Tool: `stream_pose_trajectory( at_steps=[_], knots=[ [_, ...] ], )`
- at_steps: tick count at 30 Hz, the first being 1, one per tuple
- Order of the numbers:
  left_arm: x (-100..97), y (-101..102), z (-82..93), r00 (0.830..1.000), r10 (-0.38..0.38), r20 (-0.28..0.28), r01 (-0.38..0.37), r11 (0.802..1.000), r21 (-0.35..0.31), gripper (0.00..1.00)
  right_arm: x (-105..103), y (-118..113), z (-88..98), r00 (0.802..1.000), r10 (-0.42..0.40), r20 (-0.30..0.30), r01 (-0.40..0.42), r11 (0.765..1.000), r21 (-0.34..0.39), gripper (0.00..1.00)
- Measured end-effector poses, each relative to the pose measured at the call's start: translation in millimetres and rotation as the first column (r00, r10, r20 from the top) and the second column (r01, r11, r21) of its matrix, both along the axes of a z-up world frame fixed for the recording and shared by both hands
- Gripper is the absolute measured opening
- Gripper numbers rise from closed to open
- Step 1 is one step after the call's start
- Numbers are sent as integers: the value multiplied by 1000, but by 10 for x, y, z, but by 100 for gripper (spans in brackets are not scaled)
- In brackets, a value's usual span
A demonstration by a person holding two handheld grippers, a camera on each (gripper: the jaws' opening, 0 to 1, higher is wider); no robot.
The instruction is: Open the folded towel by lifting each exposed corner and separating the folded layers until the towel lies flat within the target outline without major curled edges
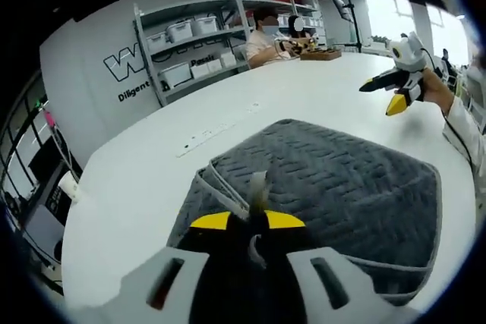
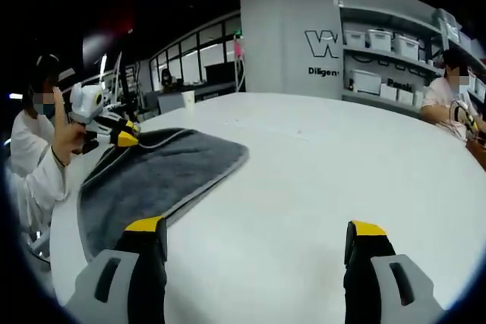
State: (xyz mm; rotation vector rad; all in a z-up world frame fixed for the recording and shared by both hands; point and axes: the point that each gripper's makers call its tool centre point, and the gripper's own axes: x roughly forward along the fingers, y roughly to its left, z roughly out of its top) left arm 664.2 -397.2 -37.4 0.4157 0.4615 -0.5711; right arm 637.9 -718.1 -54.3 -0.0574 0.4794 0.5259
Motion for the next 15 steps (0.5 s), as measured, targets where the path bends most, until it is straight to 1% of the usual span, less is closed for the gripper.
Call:
stream_pose_trajectory(
  at_steps=[4,9,15],
  knots=[
    [-3,9,51,1000,4,26,-5,1000,23,8,-2,0,7,1000,0,1,0,1000,2,97],
    [28,53,128,999,13,43,-14,999,40,6,-4,2,-5,1000,2,-4,-2,1000,0,97],
    [132,191,309,996,52,78,-55,998,38,6,-2,-4,-11,1000,0,-6,0,1000,2,97]
  ],
)
